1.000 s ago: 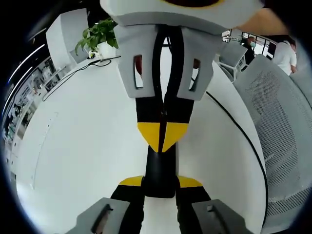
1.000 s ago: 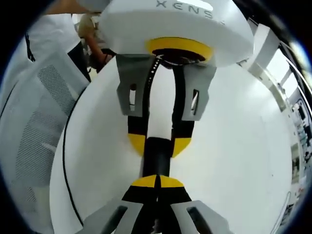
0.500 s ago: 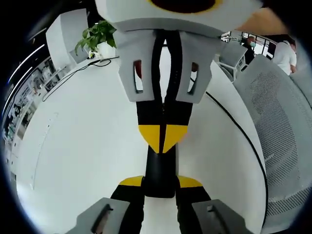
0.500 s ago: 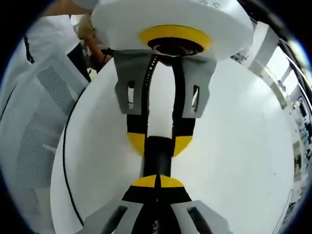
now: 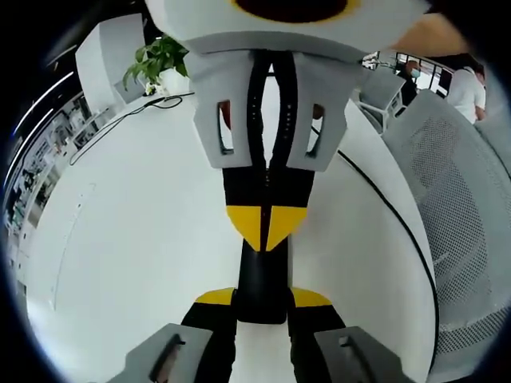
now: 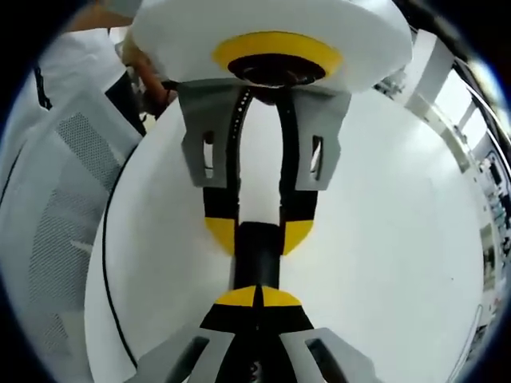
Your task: Press the specified remote control buttons in sequence, fully releasing each button before pressing the next.
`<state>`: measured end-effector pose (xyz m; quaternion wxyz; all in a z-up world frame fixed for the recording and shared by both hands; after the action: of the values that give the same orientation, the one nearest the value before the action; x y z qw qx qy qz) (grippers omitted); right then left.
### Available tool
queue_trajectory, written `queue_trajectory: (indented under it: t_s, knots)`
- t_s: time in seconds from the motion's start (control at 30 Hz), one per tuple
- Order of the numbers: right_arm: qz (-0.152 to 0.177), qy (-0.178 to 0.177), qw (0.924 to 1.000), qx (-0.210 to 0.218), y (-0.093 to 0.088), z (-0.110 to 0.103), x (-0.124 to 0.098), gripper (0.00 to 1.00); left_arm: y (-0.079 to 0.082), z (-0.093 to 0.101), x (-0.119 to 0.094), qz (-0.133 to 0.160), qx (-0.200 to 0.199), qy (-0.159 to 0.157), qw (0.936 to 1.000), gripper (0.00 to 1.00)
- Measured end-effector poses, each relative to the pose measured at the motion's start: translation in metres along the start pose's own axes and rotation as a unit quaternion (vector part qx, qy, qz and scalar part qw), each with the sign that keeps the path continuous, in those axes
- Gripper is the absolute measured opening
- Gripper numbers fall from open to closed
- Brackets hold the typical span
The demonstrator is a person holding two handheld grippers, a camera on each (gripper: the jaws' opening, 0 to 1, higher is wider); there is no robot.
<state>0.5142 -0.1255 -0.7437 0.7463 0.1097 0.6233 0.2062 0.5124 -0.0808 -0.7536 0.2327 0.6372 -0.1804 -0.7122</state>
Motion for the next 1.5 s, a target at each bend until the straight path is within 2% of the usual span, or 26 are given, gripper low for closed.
queue_trajectory:
  t_s: [0.67, 0.87, 1.5]
  knots:
    - [0.013, -0.011, 0.9999, -0.002, 0.0, 0.001, -0.001, 0.0, 0.0, 0.0, 0.0, -0.001, 0.0, 0.002, 1.0, 0.24]
    - [0.016, -0.015, 0.9997, -0.007, 0.007, 0.004, -0.008, 0.0, 0.0, 0.0, 0.0, -0.002, 0.0, 0.004, 1.0, 0.24]
    - [0.019, -0.022, 0.9995, -0.009, 0.011, 0.003, -0.016, 0.0, -0.001, 0.0, 0.0, -0.004, -0.001, 0.003, 1.0, 0.24]
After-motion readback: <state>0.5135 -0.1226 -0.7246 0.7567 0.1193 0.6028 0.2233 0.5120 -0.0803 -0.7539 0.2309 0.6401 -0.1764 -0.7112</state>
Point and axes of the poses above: the point that each gripper's makers call its tool centre point, and the gripper's own axes: x roughly forward along the fingers, z roughly to its right, y roughly out of its top, the point moved 3 cm from there along -x, roughly backward along the fingers, and after that the axes turned 10 degrees about -y, right-handed, at the moved point
